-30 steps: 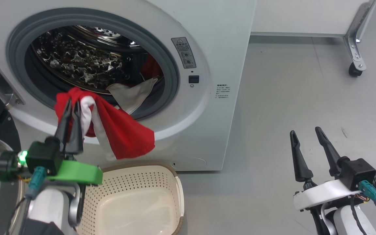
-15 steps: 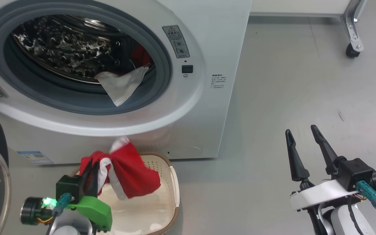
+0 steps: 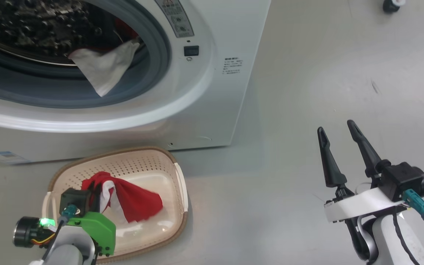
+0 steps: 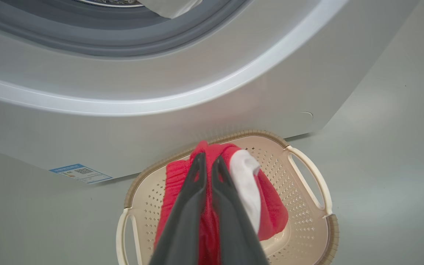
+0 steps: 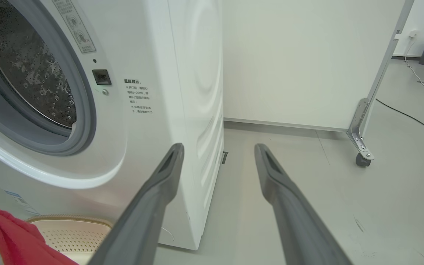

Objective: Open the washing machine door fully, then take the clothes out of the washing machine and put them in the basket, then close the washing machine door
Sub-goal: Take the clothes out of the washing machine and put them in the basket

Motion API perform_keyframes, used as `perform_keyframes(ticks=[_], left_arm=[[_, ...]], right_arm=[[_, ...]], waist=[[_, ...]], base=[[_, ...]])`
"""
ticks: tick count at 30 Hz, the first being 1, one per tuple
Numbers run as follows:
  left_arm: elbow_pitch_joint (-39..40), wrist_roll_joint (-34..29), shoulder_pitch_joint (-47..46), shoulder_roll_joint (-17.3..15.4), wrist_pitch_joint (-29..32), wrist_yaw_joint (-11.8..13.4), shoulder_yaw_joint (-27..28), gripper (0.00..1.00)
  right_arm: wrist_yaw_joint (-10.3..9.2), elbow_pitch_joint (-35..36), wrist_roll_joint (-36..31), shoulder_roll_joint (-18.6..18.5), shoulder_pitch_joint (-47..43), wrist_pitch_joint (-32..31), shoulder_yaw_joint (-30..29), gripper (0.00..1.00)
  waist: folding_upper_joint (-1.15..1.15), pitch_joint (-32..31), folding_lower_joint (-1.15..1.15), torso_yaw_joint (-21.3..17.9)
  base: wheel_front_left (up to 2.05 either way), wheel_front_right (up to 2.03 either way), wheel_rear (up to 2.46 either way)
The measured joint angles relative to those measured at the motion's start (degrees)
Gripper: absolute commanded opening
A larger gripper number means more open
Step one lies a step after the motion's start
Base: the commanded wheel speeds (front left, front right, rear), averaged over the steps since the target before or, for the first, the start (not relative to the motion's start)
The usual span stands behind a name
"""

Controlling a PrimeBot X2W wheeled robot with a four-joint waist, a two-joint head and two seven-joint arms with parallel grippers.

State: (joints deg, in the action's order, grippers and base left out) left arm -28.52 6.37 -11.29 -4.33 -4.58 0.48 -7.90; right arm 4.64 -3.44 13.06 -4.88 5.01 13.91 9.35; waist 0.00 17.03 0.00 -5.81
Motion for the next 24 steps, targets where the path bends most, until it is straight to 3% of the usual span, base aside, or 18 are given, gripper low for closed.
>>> perform_keyframes(ticks=[13, 24], left_arm=[[-8.66, -0.49, -8.01, -2.10, 1.56, 0.33, 1.63, 0.00], [-16.62, 1.71, -11.90, -1.78, 1.48, 0.86, 3.98, 0.00]], right_arm=[[0.35, 0.52, 0.45, 0.09, 4.10, 0.02, -0.34, 1.00], [0.60, 0.22, 1.58, 0.60, 6.51, 0.10, -0.97, 1.00]], waist=[[0.00, 9.18, 0.00, -4.57], [0.00, 14.38, 0.00, -7.16]], base=[[0.00, 0.00, 0.00], [0.00, 0.00, 0.00]])
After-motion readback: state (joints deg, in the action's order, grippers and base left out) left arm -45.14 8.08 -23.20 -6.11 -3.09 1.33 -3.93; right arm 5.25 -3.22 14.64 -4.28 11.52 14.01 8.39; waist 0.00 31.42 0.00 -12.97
